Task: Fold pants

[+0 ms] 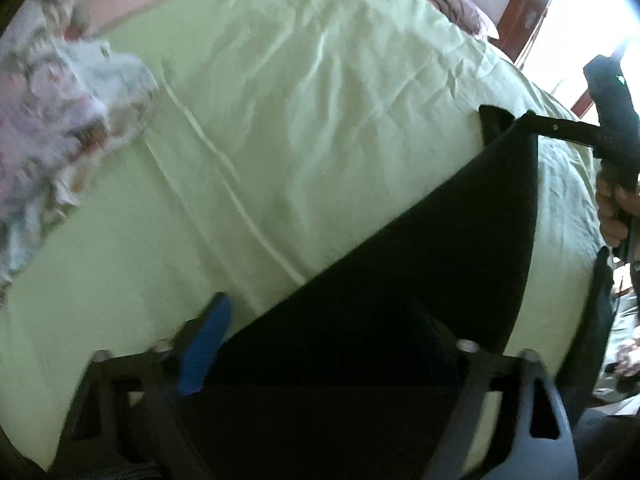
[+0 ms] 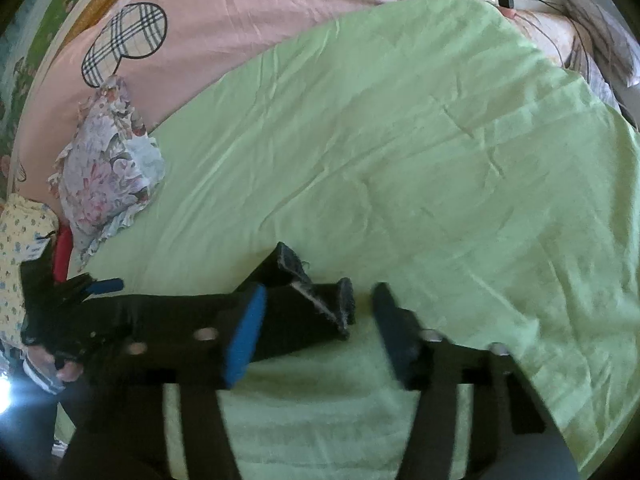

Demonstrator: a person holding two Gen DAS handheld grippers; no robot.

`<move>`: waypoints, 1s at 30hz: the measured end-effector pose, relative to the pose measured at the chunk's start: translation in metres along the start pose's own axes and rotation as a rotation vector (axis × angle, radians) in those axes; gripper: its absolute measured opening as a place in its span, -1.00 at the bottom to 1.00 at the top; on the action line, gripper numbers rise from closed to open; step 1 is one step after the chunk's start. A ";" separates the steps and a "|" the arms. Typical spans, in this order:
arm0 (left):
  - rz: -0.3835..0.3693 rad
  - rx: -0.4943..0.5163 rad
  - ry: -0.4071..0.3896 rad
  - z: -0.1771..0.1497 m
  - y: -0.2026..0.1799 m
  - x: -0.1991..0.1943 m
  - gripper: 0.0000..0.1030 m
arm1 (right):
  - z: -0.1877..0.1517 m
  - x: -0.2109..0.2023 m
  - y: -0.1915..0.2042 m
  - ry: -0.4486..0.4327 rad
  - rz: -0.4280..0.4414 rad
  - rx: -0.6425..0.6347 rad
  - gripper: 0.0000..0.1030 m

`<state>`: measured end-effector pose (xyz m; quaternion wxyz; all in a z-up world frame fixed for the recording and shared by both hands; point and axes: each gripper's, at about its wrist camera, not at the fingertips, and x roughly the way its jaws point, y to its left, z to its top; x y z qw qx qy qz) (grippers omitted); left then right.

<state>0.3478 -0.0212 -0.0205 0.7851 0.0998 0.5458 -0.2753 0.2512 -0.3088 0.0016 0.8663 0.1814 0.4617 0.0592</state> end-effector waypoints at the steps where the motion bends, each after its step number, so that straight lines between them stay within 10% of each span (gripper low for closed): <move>1: -0.012 -0.005 -0.007 -0.001 0.000 -0.001 0.39 | -0.001 -0.001 0.001 -0.002 0.006 -0.004 -0.32; 8: -0.015 0.038 -0.042 -0.015 -0.021 -0.019 -0.85 | -0.005 -0.022 0.004 -0.057 0.028 -0.012 -0.75; 30: -0.056 -0.017 -0.248 -0.132 -0.103 -0.124 -0.91 | -0.091 -0.113 0.012 -0.164 0.141 -0.084 -0.90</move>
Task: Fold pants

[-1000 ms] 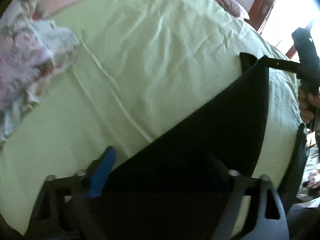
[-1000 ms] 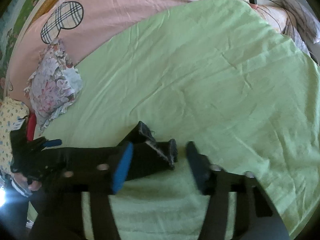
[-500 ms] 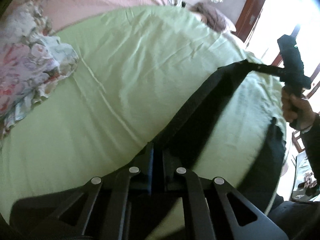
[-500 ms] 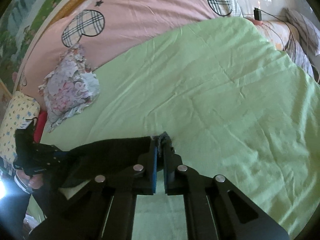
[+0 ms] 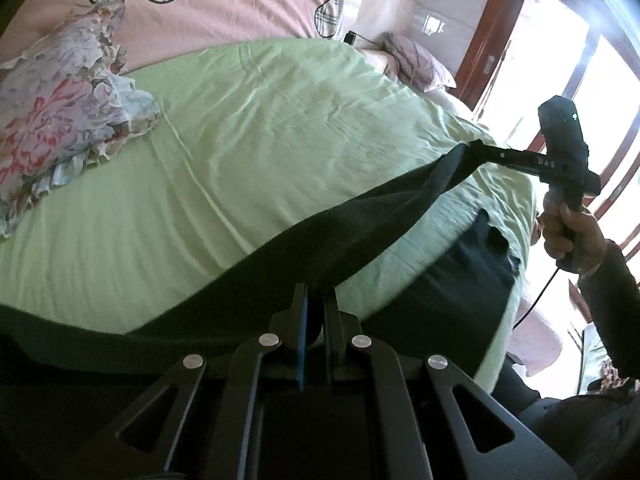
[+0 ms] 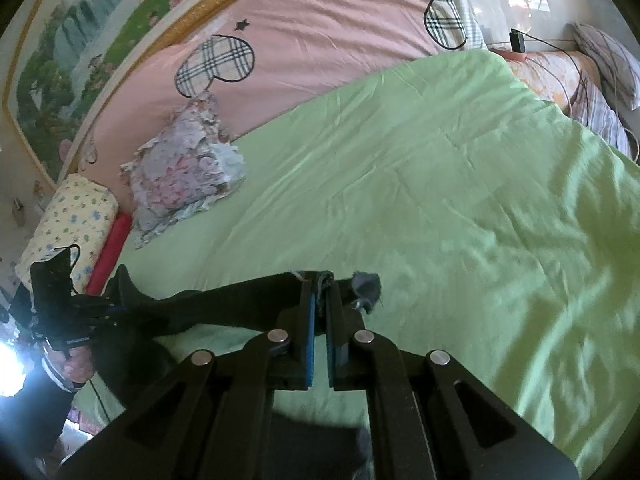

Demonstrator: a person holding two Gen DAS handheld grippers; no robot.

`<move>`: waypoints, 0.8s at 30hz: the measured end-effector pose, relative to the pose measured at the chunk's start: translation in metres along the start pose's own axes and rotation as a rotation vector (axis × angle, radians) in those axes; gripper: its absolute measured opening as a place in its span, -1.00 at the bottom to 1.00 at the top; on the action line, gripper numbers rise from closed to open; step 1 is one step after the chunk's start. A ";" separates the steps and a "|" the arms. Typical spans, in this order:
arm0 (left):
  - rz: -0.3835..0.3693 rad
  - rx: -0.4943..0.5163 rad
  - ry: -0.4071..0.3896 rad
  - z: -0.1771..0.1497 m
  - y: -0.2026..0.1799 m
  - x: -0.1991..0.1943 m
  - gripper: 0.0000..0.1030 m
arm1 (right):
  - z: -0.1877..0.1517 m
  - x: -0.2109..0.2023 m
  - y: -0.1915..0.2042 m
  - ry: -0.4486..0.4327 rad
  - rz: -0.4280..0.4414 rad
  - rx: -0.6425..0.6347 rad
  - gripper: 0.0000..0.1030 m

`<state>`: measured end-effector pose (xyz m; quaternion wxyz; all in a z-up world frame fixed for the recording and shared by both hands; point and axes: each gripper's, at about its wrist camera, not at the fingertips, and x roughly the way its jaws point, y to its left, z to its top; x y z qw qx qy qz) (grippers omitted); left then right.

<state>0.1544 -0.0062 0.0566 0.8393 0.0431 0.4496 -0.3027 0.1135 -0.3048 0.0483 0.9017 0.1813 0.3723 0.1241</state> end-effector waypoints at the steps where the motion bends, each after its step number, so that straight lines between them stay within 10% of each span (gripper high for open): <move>1: -0.002 0.003 -0.001 -0.005 -0.004 -0.003 -0.91 | -0.005 -0.005 0.001 -0.001 0.008 -0.001 -0.90; 24: -0.048 0.028 0.000 -0.071 -0.054 -0.014 -0.91 | -0.097 -0.060 0.006 0.036 -0.066 -0.056 -0.91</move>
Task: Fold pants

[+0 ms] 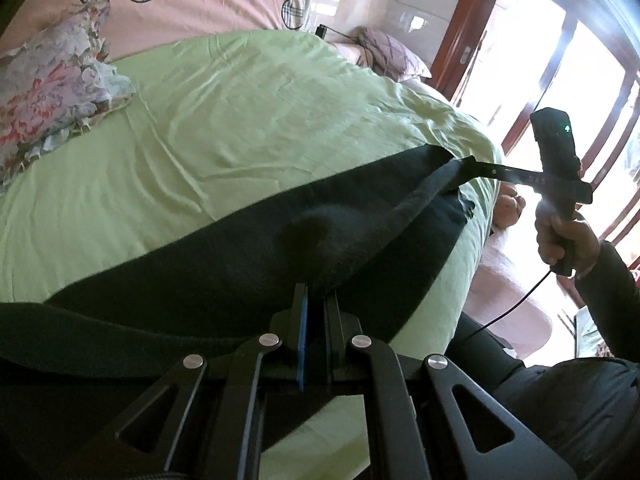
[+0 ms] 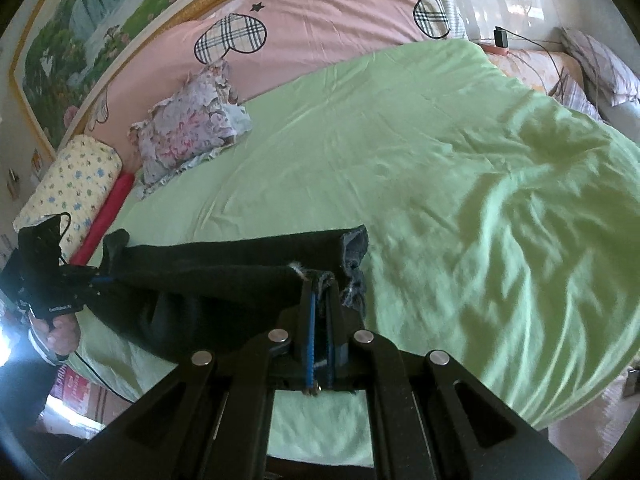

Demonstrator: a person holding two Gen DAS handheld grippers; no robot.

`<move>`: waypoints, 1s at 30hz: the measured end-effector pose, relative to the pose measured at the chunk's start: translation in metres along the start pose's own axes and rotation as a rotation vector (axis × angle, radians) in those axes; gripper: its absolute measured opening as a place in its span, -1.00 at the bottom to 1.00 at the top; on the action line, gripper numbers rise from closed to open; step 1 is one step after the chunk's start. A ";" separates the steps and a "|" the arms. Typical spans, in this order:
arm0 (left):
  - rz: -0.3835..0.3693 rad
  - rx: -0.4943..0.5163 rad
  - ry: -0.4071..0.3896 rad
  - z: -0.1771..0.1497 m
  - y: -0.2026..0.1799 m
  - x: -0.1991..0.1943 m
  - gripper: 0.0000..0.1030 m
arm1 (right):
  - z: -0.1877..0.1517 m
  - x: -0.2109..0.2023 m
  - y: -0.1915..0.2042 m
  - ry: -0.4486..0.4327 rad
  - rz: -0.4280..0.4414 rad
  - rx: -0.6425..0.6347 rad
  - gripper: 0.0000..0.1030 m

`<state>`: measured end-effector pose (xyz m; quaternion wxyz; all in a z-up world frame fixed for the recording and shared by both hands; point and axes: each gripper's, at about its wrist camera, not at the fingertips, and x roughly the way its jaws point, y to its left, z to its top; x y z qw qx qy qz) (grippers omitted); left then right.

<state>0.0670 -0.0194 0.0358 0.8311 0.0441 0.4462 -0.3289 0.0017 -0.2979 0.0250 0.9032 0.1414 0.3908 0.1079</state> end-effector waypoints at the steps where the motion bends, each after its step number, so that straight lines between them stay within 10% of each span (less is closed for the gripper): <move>1: -0.003 -0.003 0.003 -0.003 0.000 0.001 -0.91 | -0.002 0.000 0.000 0.005 -0.006 -0.004 -0.91; 18: 0.008 -0.019 0.055 -0.034 -0.001 0.030 -0.86 | -0.032 0.010 0.001 0.076 -0.100 -0.034 -0.91; 23: -0.024 -0.042 0.069 -0.041 0.000 0.033 -0.44 | -0.033 0.014 0.005 0.105 -0.123 -0.046 -0.82; 26: -0.049 -0.080 0.058 -0.047 0.004 0.025 -0.31 | -0.029 0.006 0.005 0.099 -0.107 -0.010 -0.55; 28: -0.075 -0.123 0.046 -0.050 0.009 0.018 -0.22 | -0.025 -0.005 0.009 0.062 -0.103 -0.002 0.21; 30: -0.065 -0.157 0.026 -0.055 0.014 0.009 -0.18 | -0.020 -0.019 0.016 -0.007 -0.085 -0.005 0.39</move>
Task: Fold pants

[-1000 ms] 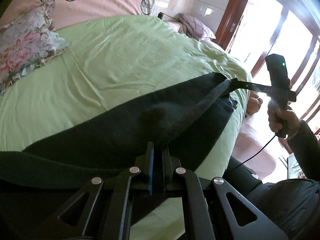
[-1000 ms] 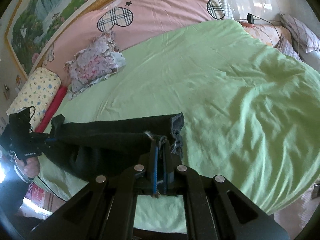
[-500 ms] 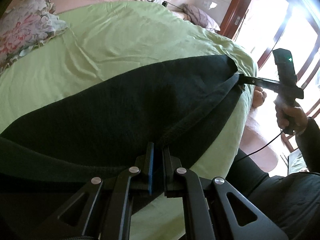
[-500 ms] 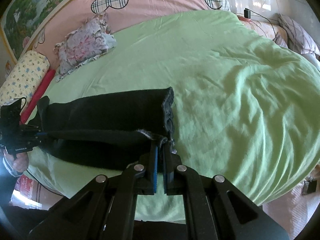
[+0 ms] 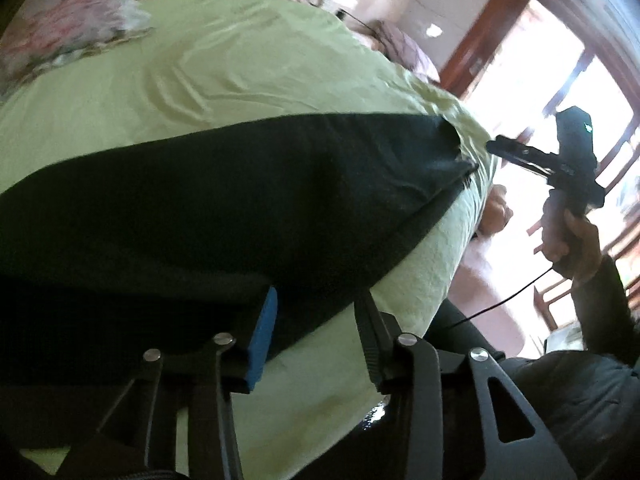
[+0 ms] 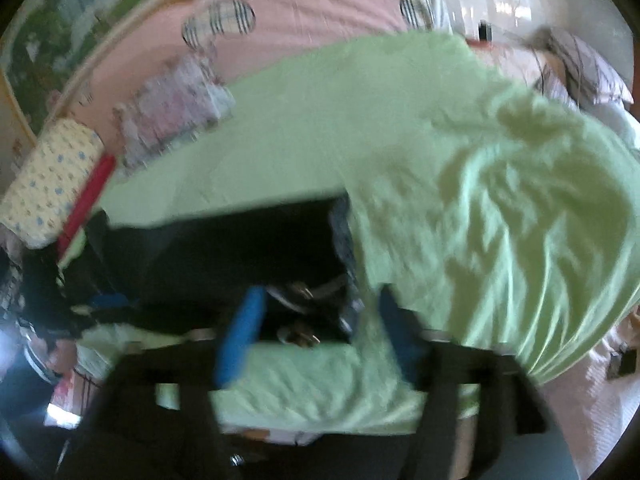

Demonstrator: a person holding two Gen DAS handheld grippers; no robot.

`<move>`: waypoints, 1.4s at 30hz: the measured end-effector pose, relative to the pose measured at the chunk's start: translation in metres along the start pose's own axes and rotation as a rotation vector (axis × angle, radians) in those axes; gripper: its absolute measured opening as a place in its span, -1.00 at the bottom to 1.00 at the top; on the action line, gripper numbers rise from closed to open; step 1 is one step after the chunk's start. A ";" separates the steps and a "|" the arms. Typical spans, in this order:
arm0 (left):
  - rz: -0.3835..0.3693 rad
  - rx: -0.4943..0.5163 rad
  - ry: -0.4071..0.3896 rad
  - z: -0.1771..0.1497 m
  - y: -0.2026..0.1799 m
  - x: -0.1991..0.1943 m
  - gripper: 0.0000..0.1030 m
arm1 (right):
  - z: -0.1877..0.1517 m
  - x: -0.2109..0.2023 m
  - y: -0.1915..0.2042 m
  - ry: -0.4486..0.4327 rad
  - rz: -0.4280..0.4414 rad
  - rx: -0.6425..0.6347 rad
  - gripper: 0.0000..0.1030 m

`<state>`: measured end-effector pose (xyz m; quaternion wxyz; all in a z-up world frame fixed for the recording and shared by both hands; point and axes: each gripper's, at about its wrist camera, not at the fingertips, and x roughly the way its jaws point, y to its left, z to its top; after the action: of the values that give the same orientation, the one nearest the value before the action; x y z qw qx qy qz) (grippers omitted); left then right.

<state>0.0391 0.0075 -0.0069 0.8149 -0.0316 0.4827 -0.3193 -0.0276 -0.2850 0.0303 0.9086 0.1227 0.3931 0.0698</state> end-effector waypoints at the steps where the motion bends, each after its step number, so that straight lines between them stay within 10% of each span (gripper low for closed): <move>1: 0.009 -0.013 -0.009 -0.002 0.003 -0.005 -0.16 | 0.003 -0.007 0.004 -0.038 0.006 -0.003 0.39; 6: 0.057 -0.103 -0.072 -0.010 0.026 -0.032 -0.10 | 0.019 -0.013 0.031 -0.091 0.115 -0.018 0.40; 25: 0.318 -0.401 -0.281 -0.020 0.169 -0.154 0.29 | 0.024 0.103 0.183 0.136 0.482 -0.154 0.40; 42: 0.422 -0.491 -0.213 0.034 0.296 -0.186 0.49 | 0.042 0.175 0.263 0.295 0.614 -0.213 0.40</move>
<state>0.1494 0.3363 0.0476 0.8770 -0.1596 0.4531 -0.0126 0.1143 -0.0001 0.0093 0.7865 0.1286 0.4552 0.3972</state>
